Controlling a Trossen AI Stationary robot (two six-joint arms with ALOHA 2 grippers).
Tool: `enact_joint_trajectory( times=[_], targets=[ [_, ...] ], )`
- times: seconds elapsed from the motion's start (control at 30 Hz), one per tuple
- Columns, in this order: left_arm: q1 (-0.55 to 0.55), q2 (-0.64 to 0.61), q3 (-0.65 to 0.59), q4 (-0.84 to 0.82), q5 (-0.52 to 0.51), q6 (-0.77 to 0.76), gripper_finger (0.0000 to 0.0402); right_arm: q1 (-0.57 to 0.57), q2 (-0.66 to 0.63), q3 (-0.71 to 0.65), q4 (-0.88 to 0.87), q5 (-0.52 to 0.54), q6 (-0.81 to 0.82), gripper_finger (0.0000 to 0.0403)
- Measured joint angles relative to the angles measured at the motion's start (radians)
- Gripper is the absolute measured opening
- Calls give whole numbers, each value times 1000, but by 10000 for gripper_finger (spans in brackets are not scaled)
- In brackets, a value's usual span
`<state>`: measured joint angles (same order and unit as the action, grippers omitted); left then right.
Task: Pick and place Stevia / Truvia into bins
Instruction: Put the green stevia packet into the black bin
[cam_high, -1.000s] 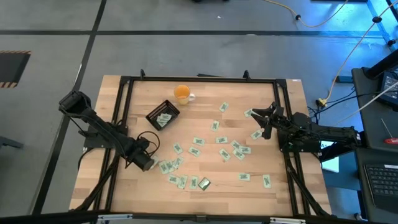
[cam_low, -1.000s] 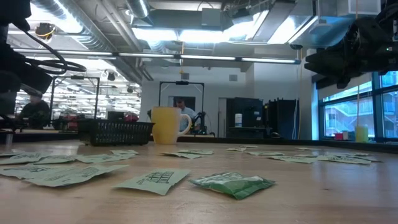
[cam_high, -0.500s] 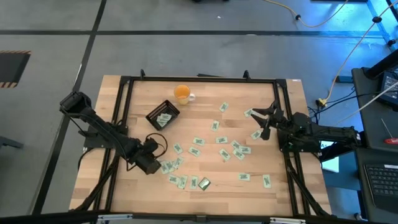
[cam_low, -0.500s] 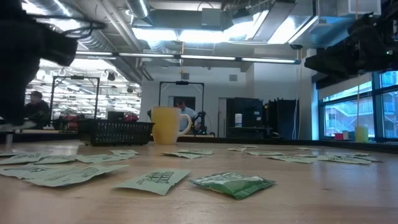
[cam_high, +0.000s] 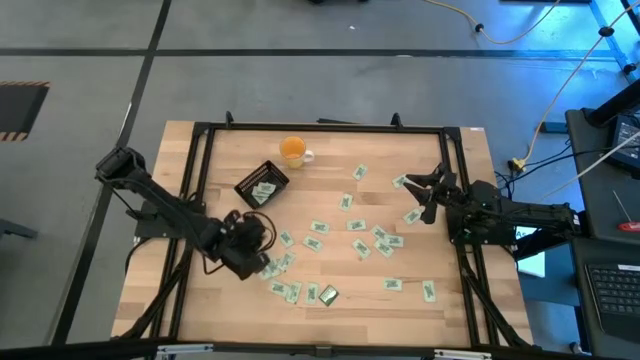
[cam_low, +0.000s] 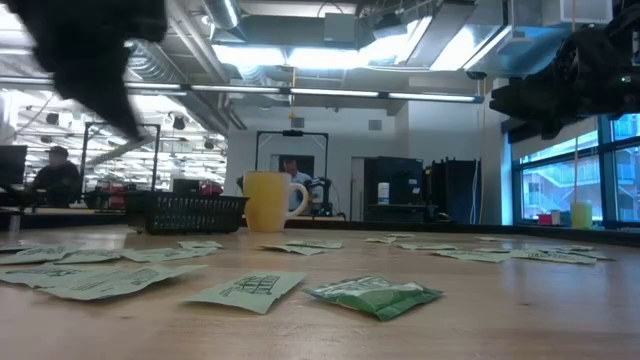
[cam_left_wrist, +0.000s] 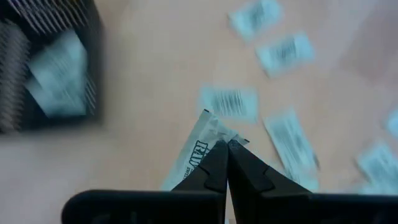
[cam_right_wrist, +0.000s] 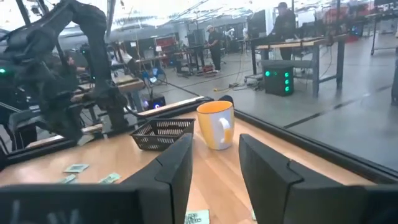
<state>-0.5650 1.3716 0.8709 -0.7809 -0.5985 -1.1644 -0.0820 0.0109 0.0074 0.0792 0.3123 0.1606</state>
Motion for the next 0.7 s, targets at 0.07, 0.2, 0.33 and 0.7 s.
enact_joint_trajectory(
  times=[0.07, 0.2, 0.33, 0.7],
  targets=[
    [38, 0, 15, 1, -69, 63, 3, 0, 0, 0, 0, 0, -14, 135],
    [148, -1, 25, 9, -110, 176, 3, 0, 0, 0, 0, 0, -34, 135],
    [286, 1, 23, 13, -85, 284, 3, 0, 0, 0, 4, 0, -35, 135],
    [619, 9, 22, 15, 36, 450, 3, 0, 0, 0, -7, 0, -35, 135]
  ],
)
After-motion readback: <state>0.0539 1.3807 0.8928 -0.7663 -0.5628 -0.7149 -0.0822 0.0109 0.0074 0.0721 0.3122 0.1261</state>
